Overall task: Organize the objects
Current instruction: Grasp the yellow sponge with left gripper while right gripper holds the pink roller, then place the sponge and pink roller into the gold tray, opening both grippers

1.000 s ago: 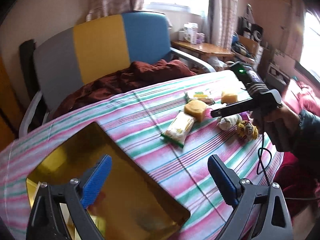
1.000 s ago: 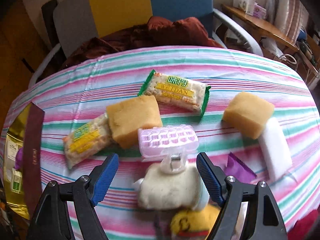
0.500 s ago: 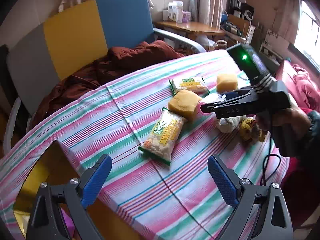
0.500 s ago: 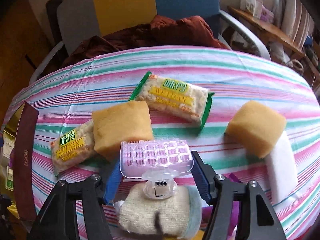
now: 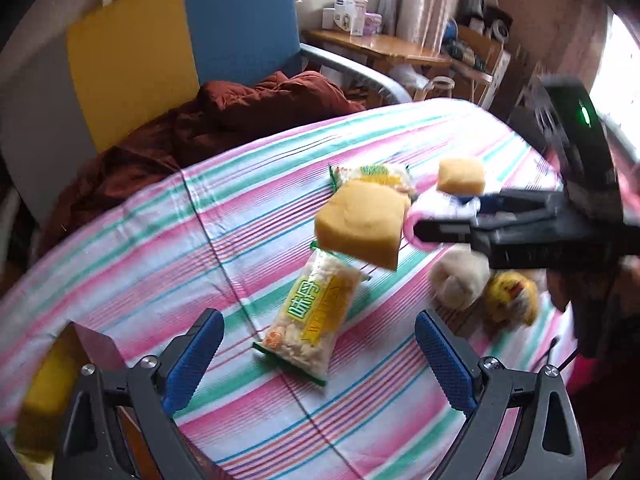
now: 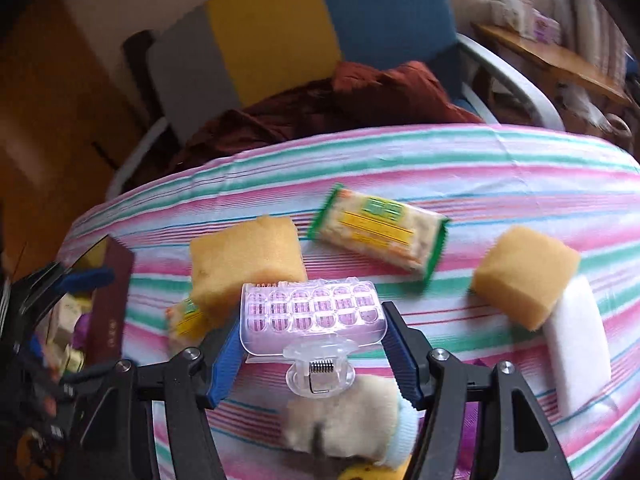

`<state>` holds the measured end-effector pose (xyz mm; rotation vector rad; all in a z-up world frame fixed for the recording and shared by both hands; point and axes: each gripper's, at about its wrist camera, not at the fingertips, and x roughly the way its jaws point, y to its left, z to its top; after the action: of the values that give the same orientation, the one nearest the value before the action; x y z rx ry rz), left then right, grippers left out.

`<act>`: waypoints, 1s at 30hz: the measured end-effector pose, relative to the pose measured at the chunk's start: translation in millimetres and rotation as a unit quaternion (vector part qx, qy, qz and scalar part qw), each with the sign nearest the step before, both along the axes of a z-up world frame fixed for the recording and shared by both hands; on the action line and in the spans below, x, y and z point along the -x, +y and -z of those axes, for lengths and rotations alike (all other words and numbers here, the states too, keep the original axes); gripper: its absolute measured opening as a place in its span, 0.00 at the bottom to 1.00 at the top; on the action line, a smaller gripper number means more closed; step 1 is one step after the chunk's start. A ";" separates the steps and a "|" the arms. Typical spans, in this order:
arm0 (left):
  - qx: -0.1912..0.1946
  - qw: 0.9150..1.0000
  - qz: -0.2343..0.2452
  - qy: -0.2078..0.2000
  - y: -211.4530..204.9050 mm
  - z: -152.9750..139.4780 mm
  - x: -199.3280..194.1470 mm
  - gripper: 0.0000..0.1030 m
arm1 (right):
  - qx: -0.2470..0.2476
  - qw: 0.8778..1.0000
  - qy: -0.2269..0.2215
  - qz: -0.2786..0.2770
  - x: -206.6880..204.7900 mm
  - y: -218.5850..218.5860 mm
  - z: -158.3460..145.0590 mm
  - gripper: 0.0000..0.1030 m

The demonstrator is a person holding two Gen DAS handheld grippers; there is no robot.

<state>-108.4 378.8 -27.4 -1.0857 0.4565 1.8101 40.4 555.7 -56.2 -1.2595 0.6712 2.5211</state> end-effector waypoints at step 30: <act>0.047 0.992 0.116 0.017 8.1 30.1 -15.8 0.53 | -0.026 0.987 -0.030 -0.154 6.9 -56.9 5.3 0.62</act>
<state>-92.6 386.9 -57.5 -1.0205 0.6664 1.6180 33.4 498.8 -61.5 -1.5164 0.4198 2.7060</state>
